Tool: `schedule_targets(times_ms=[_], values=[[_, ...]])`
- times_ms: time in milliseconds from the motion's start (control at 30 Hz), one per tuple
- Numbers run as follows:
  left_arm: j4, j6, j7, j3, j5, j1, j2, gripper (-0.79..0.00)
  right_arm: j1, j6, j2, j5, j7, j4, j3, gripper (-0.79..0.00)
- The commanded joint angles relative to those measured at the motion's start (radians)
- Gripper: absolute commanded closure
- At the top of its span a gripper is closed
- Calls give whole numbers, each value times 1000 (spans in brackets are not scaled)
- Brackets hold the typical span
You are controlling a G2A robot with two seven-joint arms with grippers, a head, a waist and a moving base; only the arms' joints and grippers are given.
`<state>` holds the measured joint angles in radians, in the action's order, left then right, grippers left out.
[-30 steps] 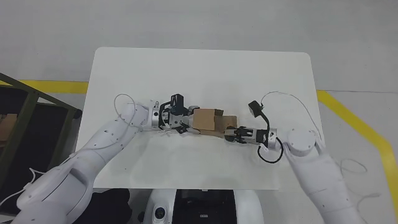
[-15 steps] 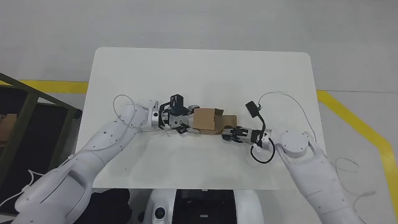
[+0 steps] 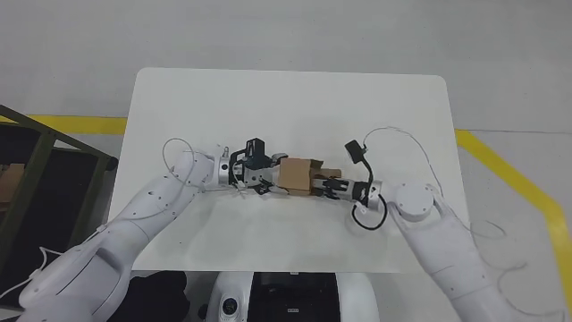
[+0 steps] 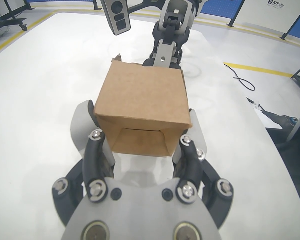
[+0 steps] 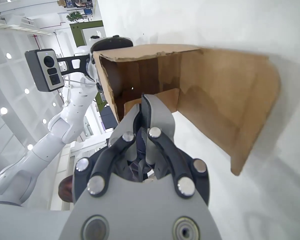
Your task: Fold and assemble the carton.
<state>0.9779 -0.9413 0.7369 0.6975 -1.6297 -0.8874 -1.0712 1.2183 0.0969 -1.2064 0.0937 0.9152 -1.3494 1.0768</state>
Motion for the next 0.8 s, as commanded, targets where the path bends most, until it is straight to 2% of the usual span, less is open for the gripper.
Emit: schedule_targets(times_ms=[0,233,433,600,767], values=[[5,2,-3,1,-1,-1,0,-570,-18,9,-7,14,-2,24,-22,0],[9,3,-11,4,-1,-6,2,-582,-63,54,-18,47,-4,91,-50,0],[1,4,-8,9,-1,-9,3,-576,-14,58,10,32,3,39,39,0],[-2,4,-4,12,-6,-12,6,-576,41,37,33,9,-36,-36,124,0],[2,4,4,14,-13,-17,8,-582,16,16,34,-20,-84,-25,125,0]])
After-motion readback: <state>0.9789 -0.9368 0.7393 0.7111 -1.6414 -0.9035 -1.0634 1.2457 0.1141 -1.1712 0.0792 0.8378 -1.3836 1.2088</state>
